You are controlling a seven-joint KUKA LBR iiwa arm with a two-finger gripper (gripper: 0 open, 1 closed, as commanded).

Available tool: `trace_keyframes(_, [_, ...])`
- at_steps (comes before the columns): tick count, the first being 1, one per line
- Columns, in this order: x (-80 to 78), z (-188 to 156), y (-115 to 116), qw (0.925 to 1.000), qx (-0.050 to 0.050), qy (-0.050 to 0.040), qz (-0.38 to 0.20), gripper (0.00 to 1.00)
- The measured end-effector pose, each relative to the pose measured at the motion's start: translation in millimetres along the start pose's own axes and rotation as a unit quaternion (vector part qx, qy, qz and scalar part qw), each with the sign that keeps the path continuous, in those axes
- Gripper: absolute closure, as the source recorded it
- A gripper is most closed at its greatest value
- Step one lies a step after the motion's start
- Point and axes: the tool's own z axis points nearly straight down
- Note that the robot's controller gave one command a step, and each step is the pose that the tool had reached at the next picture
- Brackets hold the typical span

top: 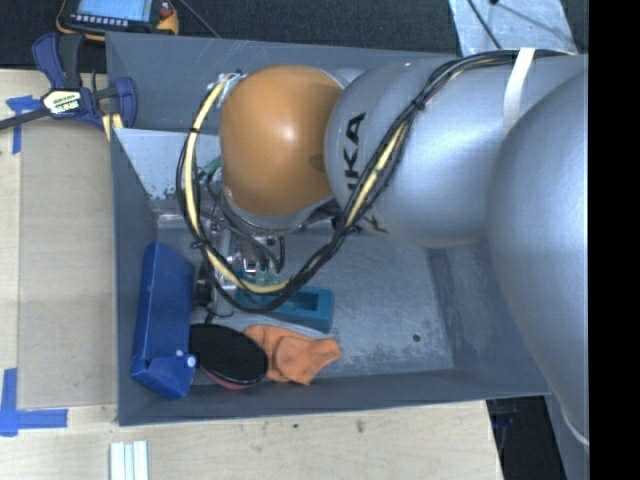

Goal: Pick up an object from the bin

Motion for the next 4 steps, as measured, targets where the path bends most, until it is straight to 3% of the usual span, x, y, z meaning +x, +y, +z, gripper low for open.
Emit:
trace_keyframes(1, [-1.6,-5.1,-1.2,1.0000,-0.001,-0.0037,0.002,0.00])
trace_keyframes(2, [4.4,67.4,-44.4,0.9999,-0.002,-0.0058,-0.014,0.00])
trace_keyframes(3, [-3.1,68.6,-77.1,1.0000,-0.001,-0.0014,0.000,0.00])
trace_keyframes(4, [-0.7,61.5,-108.4,0.9954,-0.001,-0.0032,0.095,0.00])
